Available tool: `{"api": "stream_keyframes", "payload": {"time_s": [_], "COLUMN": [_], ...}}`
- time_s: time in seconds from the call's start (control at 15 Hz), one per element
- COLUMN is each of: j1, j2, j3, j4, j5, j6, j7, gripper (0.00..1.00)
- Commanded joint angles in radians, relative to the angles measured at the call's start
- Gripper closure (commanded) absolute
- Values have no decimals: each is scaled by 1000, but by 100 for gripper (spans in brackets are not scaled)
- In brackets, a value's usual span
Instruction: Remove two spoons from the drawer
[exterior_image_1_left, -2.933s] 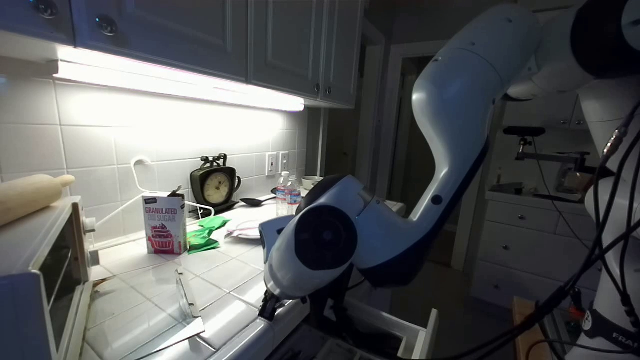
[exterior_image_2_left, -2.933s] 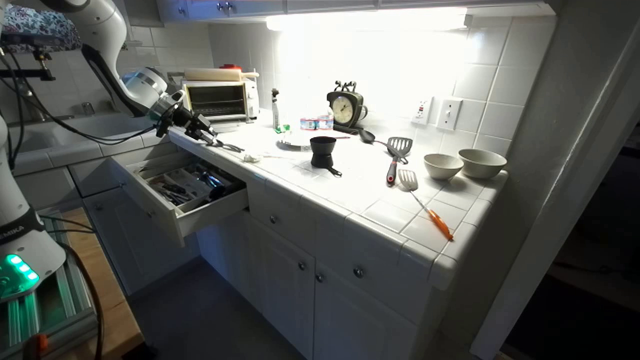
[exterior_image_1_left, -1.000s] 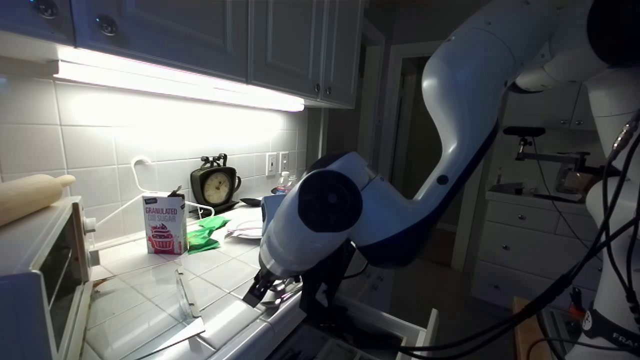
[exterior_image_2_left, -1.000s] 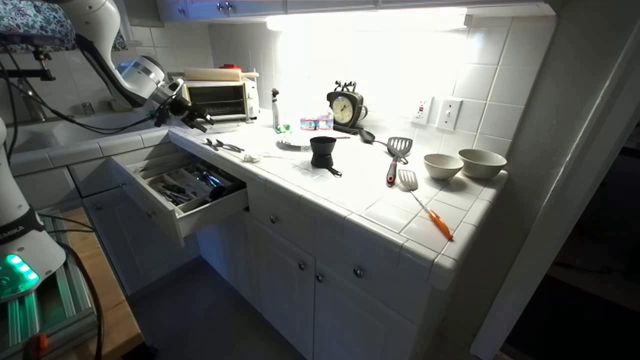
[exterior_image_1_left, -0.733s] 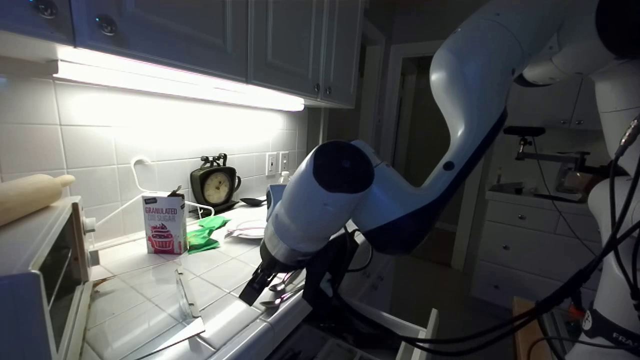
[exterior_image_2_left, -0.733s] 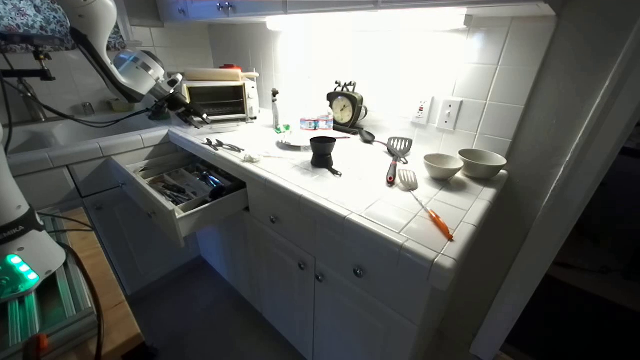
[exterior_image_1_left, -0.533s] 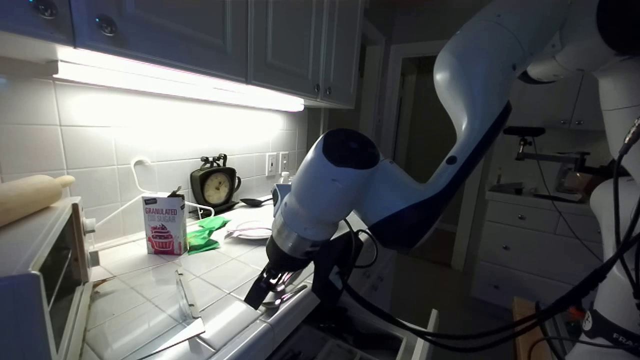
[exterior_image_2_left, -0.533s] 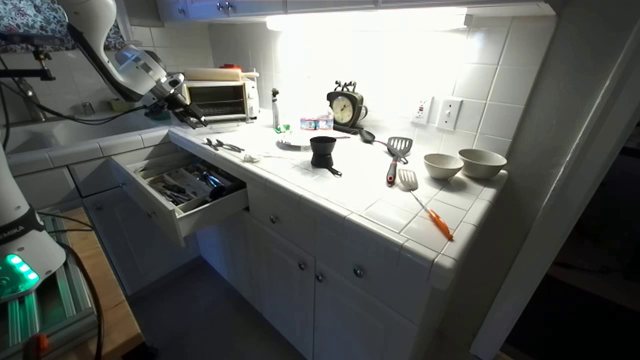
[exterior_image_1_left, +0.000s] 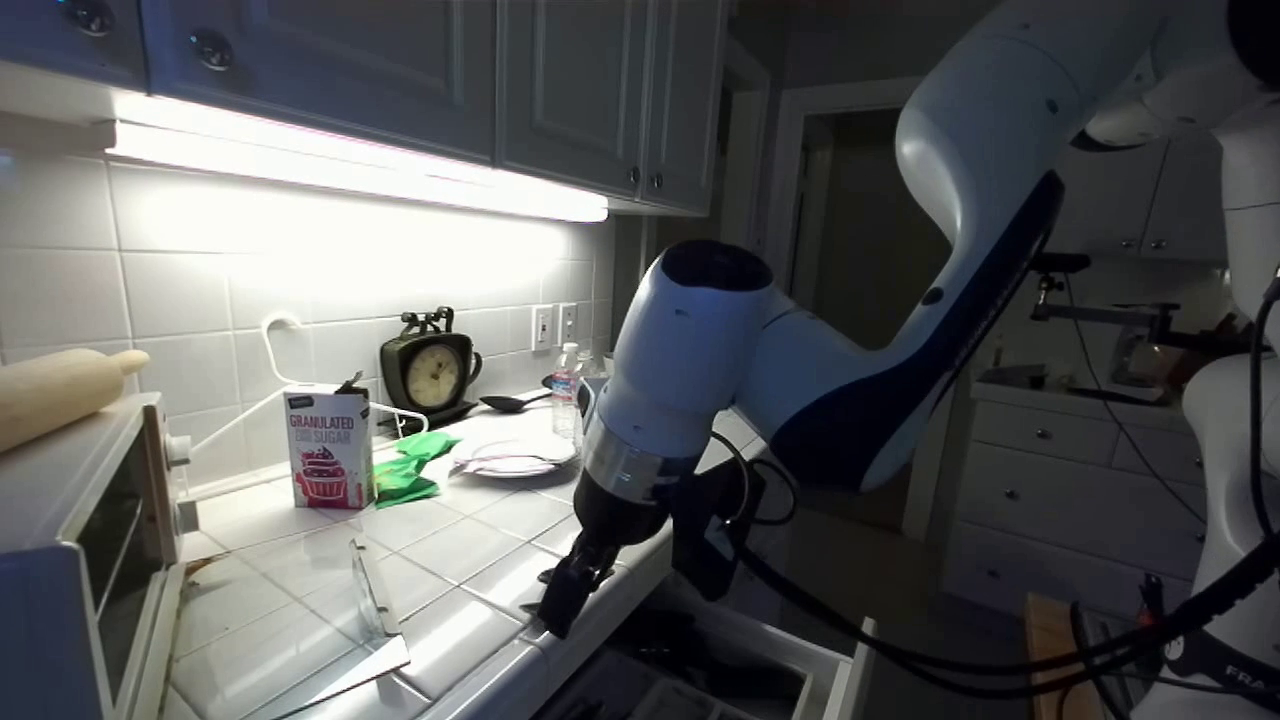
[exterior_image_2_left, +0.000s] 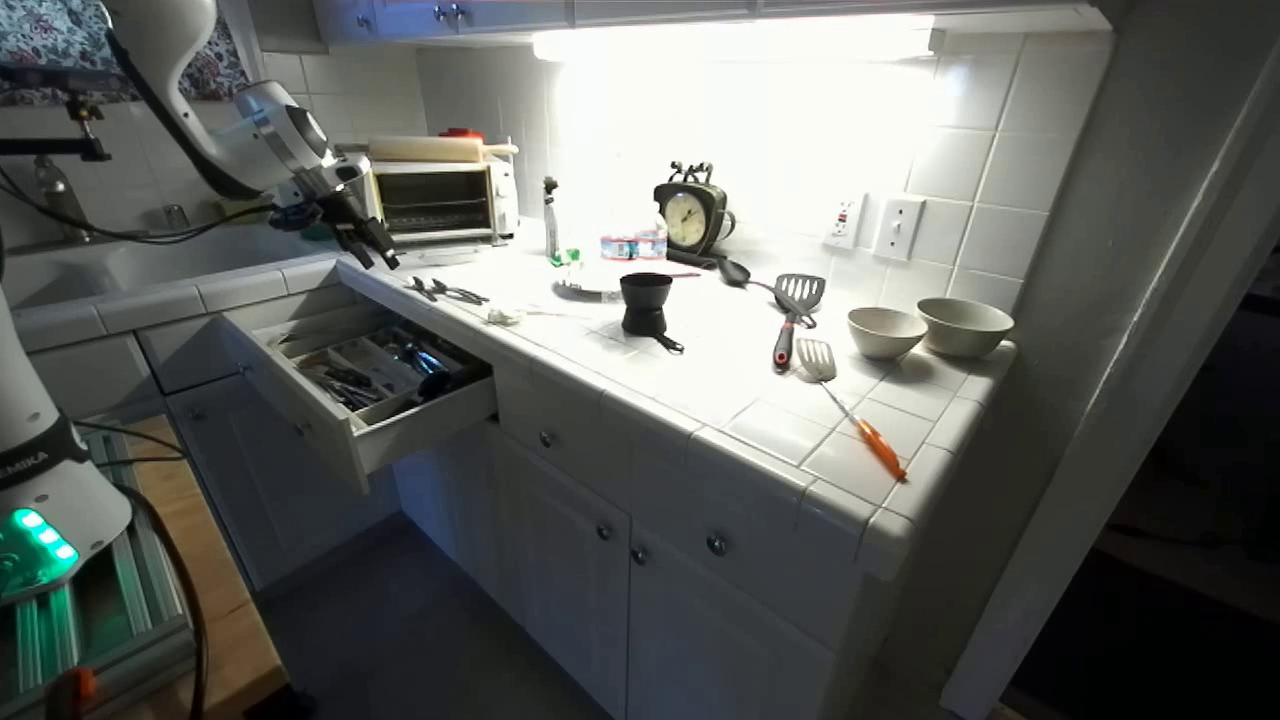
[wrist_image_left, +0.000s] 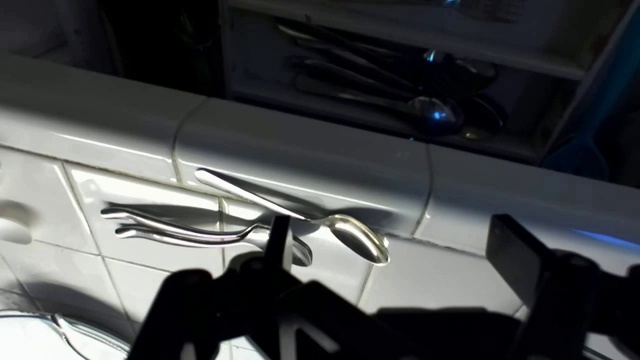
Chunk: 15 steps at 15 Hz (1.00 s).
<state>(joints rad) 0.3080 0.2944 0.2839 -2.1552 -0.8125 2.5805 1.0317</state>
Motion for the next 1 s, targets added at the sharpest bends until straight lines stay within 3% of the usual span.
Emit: {"api": "stream_keyframes", "payload": {"time_s": [0.0, 0.27, 0.67, 0.93], "j1": [23, 40, 34, 35], "j2": [-102, -169, -234, -194], "j3": [-8, -12, -9, -10], "j4": [-73, -97, -140, -100], "j5": [155, 238, 202, 202], "j6": [-53, -117, -84, -103], "j7": [-55, -35, -47, -31], "gripper": [0, 0, 0, 0]}}
